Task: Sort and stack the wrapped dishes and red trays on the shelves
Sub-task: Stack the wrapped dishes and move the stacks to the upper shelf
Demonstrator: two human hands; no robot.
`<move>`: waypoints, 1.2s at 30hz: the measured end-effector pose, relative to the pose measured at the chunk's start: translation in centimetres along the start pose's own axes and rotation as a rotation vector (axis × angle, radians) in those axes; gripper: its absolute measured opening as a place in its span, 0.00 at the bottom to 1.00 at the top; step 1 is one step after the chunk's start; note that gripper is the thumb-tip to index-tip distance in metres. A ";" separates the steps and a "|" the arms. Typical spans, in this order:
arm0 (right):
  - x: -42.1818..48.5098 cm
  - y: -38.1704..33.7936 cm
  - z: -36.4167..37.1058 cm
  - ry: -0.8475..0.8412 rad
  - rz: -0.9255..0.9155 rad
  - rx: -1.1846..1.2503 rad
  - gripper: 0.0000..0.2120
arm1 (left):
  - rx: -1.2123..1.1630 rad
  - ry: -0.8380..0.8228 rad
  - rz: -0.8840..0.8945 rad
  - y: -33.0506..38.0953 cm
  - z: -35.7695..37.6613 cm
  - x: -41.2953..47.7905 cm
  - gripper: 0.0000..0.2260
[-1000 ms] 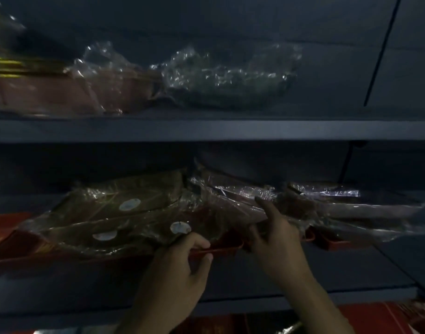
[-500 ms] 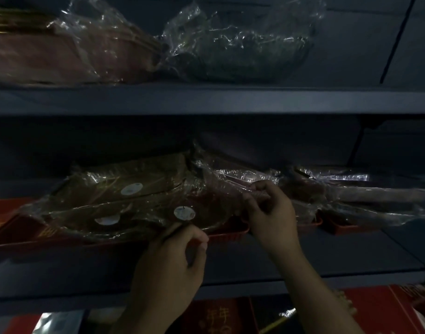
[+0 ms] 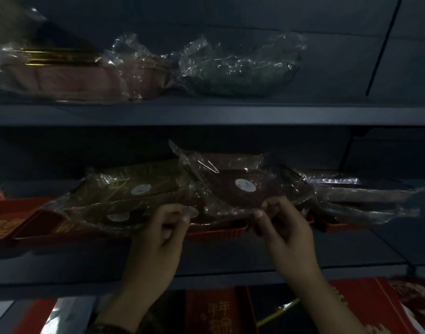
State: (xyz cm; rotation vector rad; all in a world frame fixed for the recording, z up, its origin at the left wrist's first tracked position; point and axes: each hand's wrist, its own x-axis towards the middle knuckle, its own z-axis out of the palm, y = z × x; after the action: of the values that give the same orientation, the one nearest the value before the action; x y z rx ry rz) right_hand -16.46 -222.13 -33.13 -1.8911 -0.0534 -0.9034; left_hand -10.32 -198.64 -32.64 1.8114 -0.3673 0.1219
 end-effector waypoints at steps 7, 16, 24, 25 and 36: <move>-5.2 -1.1 -3.4 -0.095 -0.042 -0.092 0.03 | -0.387 0.032 -0.202 1.3 -2.0 -2.9 0.28; -9.8 -4.5 -4.3 -0.426 -0.013 -0.152 0.32 | -0.309 0.121 -0.107 1.9 -4.2 -6.3 0.18; -14.0 -11.5 -0.2 -0.220 0.033 0.078 0.28 | -0.240 0.340 0.084 6.6 -6.8 -12.5 0.06; -14.2 -12.4 0.0 -0.188 0.027 0.104 0.23 | -0.237 0.350 0.090 7.2 -7.6 -13.3 0.05; -14.1 -20.8 1.9 -0.308 0.009 0.253 0.16 | 0.109 0.335 0.252 11.7 -17.4 -22.9 0.21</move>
State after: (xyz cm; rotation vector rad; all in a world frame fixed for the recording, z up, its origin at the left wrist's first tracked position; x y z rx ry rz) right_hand -34.01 -205.44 -26.20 -1.7733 -0.3300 -0.5636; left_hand -33.65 -180.48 -23.38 1.8057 -0.3518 0.6237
